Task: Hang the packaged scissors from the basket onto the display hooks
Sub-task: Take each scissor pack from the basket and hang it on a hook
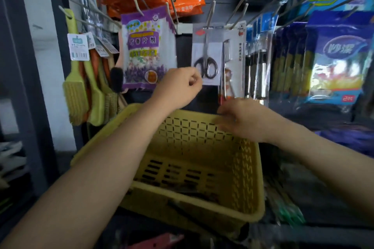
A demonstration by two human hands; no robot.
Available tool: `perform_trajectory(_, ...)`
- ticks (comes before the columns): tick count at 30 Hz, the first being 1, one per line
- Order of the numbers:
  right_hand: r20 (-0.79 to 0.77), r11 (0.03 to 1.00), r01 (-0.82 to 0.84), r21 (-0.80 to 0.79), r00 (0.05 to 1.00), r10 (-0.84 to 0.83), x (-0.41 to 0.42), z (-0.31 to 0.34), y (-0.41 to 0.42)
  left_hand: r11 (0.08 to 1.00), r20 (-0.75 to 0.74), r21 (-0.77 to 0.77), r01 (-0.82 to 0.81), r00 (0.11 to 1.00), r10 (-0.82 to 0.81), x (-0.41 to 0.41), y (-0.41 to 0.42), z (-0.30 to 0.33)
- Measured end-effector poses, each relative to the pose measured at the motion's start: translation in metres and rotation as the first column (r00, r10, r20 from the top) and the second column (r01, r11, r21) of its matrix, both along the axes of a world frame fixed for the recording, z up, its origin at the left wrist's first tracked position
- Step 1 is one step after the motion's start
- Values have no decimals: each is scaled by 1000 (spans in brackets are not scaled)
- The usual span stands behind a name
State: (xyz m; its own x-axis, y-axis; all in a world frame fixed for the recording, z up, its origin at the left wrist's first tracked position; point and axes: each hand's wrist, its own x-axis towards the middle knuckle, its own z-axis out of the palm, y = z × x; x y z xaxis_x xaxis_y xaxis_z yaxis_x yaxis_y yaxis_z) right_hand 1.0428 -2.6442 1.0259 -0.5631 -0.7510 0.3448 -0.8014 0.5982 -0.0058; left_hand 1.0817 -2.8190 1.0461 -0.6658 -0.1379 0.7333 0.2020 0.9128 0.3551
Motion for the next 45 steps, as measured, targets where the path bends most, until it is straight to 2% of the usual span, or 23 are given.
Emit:
perform_trajectory(4, -189, 998, -53, -28, 981, 47, 18, -25, 17, 988, 71, -153, 11, 997, 0, 20, 10, -7)
perform_trajectory(8, -306, 993, 82, -85, 946, -104, 21, -39, 15, 963, 146, -267, 34, 989, 5, 59, 15, -28)
perform_trajectory(13, -360, 988, 141, -69, 920, -156, 17, -34, -3, 942, 310, -325, 87, 951, 19, 122, 2, -67)
perform_trajectory(15, -326, 980, 195, -46, 924, -199, 10, -31, -13, 945, 300, -322, 66, 953, 36, 137, -7, -84)
perform_trajectory(17, -283, 983, 175, -51, 942, -182, 8, -27, -18, 947, 183, -322, -7, 981, 70, 140, -11, -101)
perform_trajectory(18, -276, 993, 96, -75, 954, -113, 11, -26, -20, 939, 111, -340, -57, 989, 100, 141, -11, -107)
perform_trajectory(20, -260, 986, -158, -45, 955, 141, 25, -25, -19, 926, 35, -361, -115, 990, 136, 142, -7, -111)
perform_trajectory(21, -183, 960, -278, 31, 943, 279, 36, -26, -18, 924, 34, -362, -123, 989, 145, 141, -5, -113)
perform_trajectory(22, -13, 927, -352, 133, 934, 356, 48, -29, -17, 925, 45, -356, -129, 987, 155, 141, -4, -114)
perform_trajectory(24, 353, 855, -384, 348, 899, 260, 67, -37, -16, 931, 101, -340, -130, 980, 174, 142, -2, -115)
perform_trajectory(26, 494, 823, -377, 425, 858, 138, 72, -44, -15, 934, 126, -334, -129, 976, 180, 145, -2, -118)
perform_trajectory(28, 538, 833, -379, 403, 835, 119, 73, -47, -15, 927, 108, -343, -155, 973, 203, 148, 0, -122)
perform_trajectory(32, 523, 823, -359, 440, 848, 90, 75, -47, -25, 921, 75, -345, -182, 972, 220, 151, 2, -126)
perform_trajectory(35, 407, 818, -299, 491, 909, 88, 79, -49, -34, 935, 112, -307, -179, 969, 222, 149, 2, -123)
perform_trajectory(37, 304, 851, -275, 448, 942, 145, 80, -50, -36, 945, 152, -267, -190, 960, 236, 146, 1, -122)
perform_trajectory(39, 141, 925, -223, 308, 972, 187, 74, -45, -35, 955, 212, -211, -211, 944, 255, 143, -1, -119)
perform_trajectory(41, 12, 980, -142, 138, 990, 142, 60, -39, -29, 962, 241, -143, -231, 935, 260, 137, -2, -115)
perform_trajectory(43, 56, 995, -73, -68, 996, 77, 42, -34, -20, 956, 243, -112, -270, 926, 290, 130, -3, -110)
perform_trajectory(45, 267, 942, -4, -337, 959, 99, 28, -30, -11, 945, 265, -82, -316, 908, 326, 120, -6, -104)
